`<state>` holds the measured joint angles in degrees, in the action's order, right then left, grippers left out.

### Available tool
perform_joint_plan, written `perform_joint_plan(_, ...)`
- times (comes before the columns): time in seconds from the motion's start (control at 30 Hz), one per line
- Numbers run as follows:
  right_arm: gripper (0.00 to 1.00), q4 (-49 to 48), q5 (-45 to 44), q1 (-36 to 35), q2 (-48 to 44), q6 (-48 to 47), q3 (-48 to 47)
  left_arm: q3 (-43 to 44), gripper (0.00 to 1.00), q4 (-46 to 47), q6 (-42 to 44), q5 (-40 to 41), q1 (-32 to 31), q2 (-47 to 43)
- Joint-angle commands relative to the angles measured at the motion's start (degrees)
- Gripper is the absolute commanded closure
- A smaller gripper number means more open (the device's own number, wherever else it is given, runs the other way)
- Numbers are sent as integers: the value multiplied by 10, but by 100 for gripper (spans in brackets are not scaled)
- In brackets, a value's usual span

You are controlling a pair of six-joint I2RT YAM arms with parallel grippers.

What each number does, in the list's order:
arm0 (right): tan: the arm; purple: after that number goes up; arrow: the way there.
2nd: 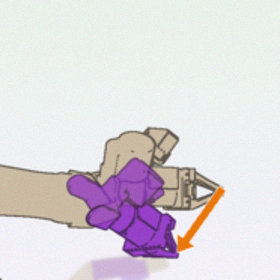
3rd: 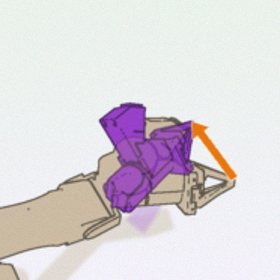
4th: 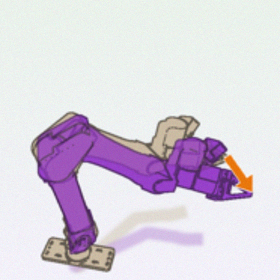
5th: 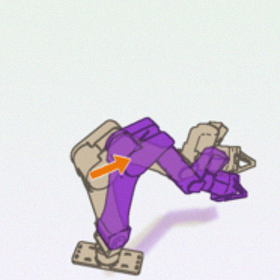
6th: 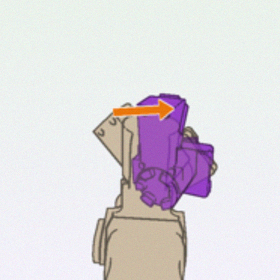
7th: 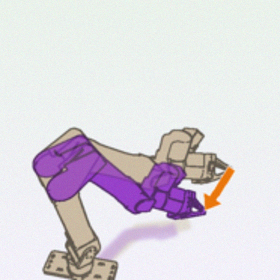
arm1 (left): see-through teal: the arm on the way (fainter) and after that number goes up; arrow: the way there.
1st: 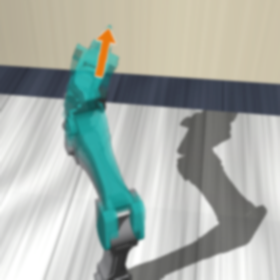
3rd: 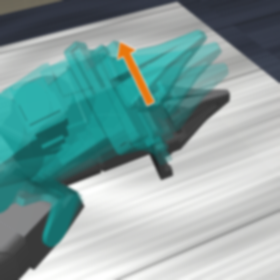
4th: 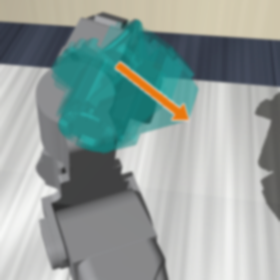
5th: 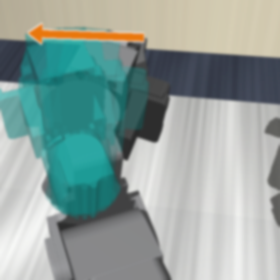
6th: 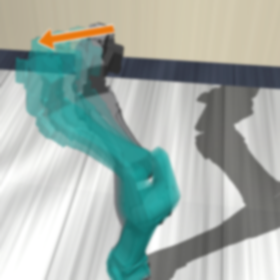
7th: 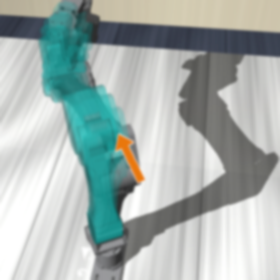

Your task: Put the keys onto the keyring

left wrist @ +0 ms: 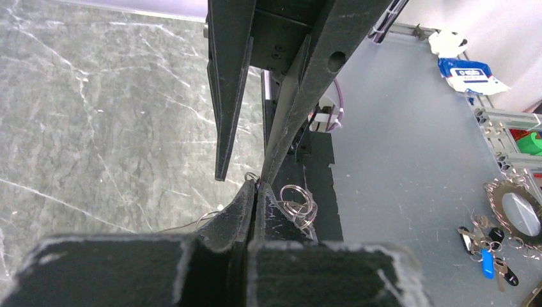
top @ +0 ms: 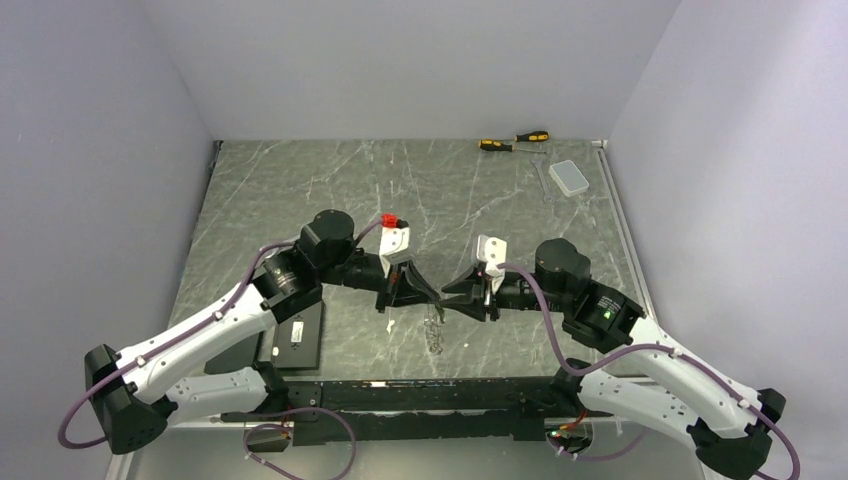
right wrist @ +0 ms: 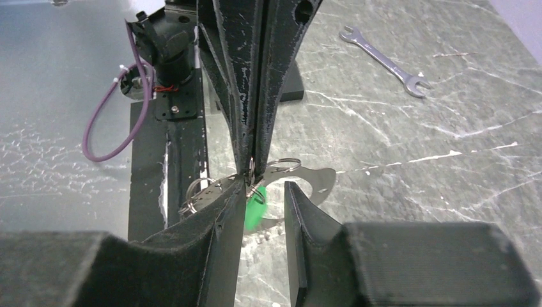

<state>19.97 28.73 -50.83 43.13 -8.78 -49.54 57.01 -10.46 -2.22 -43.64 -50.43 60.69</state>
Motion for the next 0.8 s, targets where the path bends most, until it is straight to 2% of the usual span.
perform_joint_plan(0.0,69,-41,-12,0,-8,7,2,-1,100,69,-33,-3,-2,-23)
perform_joint_plan(0.07,70,-44,-11,0,-8,8,2,-3,100,77,-38,-1,-3,-26)
perform_joint_plan(0.37,85,-57,-4,0,-8,12,4,-19,100,100,-54,7,-2,-34)
perform_joint_plan(0.77,88,-82,-7,-1,-4,16,8,-39,100,179,-80,21,-3,-38)
